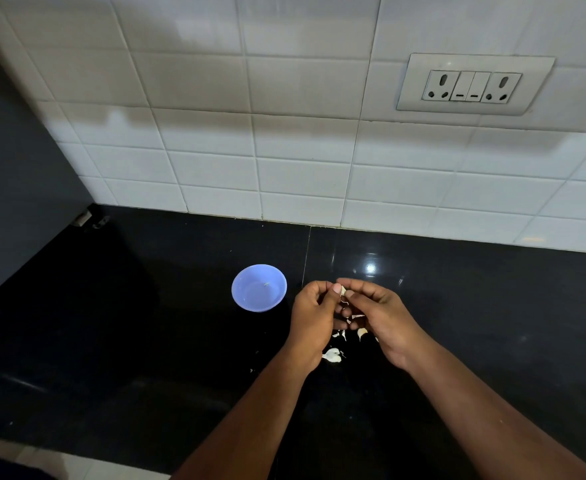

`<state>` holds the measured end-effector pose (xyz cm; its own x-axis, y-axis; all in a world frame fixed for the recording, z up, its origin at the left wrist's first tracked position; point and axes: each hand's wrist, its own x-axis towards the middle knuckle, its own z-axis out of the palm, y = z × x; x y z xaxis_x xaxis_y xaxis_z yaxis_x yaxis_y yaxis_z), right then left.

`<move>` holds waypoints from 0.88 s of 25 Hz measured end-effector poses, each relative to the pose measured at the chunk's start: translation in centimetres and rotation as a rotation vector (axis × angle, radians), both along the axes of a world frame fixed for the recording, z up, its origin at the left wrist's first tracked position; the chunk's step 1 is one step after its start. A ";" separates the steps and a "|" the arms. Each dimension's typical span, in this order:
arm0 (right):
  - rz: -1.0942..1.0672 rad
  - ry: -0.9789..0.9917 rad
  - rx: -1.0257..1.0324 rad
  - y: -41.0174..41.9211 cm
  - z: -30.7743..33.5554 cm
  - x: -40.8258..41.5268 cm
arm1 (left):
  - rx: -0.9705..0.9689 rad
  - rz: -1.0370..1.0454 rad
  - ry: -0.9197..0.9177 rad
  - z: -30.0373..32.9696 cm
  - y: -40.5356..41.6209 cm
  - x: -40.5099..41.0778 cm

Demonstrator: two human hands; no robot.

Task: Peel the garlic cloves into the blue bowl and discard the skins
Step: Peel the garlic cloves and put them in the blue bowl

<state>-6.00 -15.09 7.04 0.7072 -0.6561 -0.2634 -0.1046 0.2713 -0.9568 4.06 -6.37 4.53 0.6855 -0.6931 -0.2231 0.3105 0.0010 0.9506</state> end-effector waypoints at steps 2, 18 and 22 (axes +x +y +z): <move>-0.013 0.024 -0.020 0.0 0.0 0.2 | 0.000 -0.002 -0.005 0.0 0.0 -0.1; -0.258 -0.049 0.214 -1.1 -1.2 -0.6 | 0.275 0.030 -0.105 -1.4 0.6 0.9; -0.186 0.036 0.132 -0.8 -2.3 -1.1 | 0.286 -0.045 -0.079 -1.2 1.0 1.0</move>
